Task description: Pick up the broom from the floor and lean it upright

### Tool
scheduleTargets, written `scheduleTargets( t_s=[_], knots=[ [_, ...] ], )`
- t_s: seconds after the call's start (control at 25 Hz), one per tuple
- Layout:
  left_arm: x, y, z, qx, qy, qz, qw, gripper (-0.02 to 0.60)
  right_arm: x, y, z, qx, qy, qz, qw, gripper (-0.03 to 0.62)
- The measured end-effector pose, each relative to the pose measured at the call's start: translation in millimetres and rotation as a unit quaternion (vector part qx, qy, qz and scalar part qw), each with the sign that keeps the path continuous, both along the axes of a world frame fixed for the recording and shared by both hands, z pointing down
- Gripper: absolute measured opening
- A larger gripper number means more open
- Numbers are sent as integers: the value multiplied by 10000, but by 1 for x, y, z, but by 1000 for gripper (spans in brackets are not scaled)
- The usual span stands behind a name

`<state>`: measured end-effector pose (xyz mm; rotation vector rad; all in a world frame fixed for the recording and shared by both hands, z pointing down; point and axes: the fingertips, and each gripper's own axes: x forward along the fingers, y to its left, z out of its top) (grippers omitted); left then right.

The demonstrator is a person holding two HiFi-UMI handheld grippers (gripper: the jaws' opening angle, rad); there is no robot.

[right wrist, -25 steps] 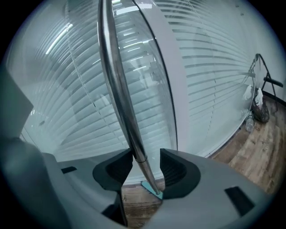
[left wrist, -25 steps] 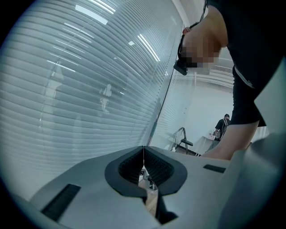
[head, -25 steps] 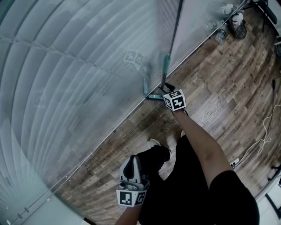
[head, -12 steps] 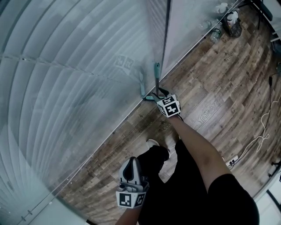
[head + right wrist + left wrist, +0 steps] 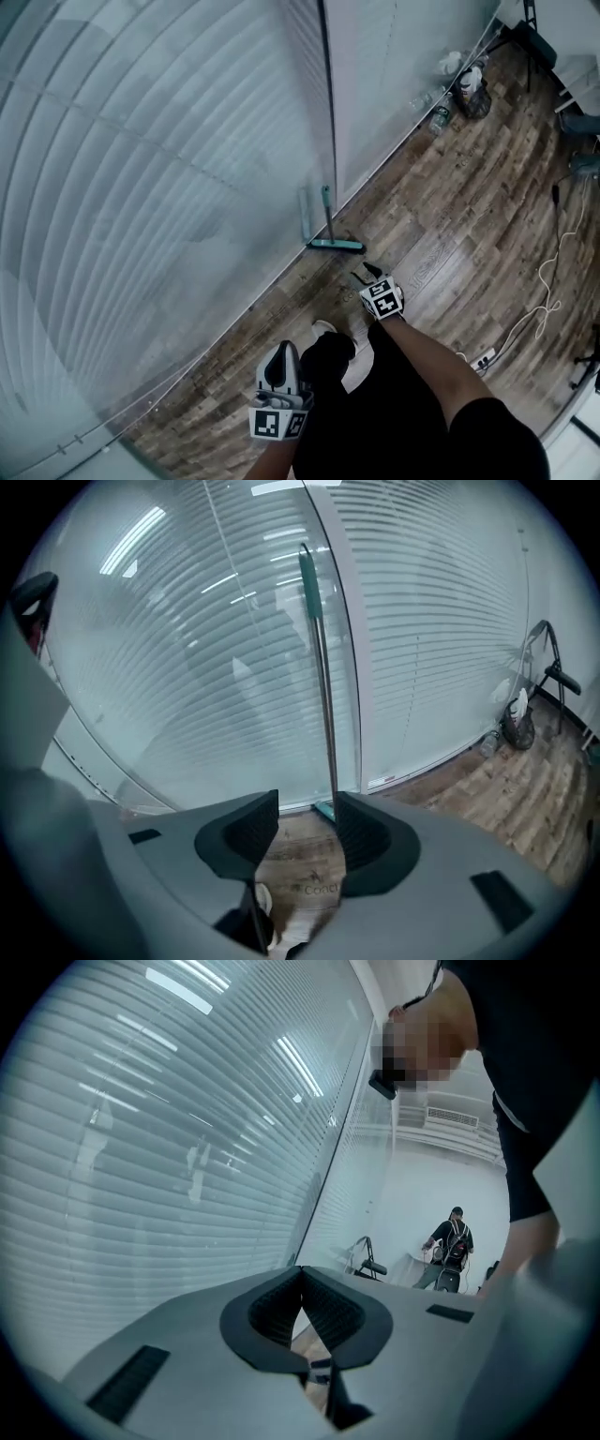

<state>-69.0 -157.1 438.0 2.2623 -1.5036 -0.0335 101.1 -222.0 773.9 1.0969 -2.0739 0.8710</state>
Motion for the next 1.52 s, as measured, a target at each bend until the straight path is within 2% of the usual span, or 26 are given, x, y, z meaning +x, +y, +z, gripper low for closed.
scheduleTargets(
  t_s=[0.24, 0.4, 0.48, 0.64, 0.88, 1.04, 1.16, 1.28, 1.4, 1.44, 1.52],
  knots=[
    [4, 20, -50, -166, -97, 9, 9998, 18, -9, 80, -126, 241, -305, -697, 9968, 176],
    [8, 21, -90, 107, -50, 42, 9999, 18, -27, 104, -205, 416, -670, -990, 9920, 176],
    [5, 21, -102, 182, 0, -41, 9998, 18, -34, 104, -241, 655, -846, -970, 9895, 176],
    [7, 23, -120, 1, 231, -162, 9996, 18, -42, 98, -300, 834, -1197, -923, 9850, 176],
    [21, 7, -163, 354, 358, 193, 9985, 18, -51, 56, -378, 1493, -1444, -649, 9760, 176],
    [22, 4, -174, 495, 568, 124, 9971, 19, -55, 43, -429, 1896, -1531, -506, 9685, 176],
    [16, 3, -178, 516, 635, -72, 9966, 20, -56, 35, -467, 2388, -1528, -402, 9581, 176],
    [6, 2, -181, 567, 841, -266, 9945, 20, -59, 31, -506, 2841, -1551, -500, 9448, 176],
    [-3, -7, -199, 844, 694, -428, 9931, 20, -56, 23, -533, 3044, -1589, -481, 9380, 176],
    [-6, -10, -207, 950, 662, -448, 9923, 20, -57, 21, -542, 3118, -1613, -492, 9351, 171],
    [-12, -16, -224, 1154, 606, -515, 9901, 20, -56, 17, -562, 3383, -1609, -479, 9260, 107]
  ],
)
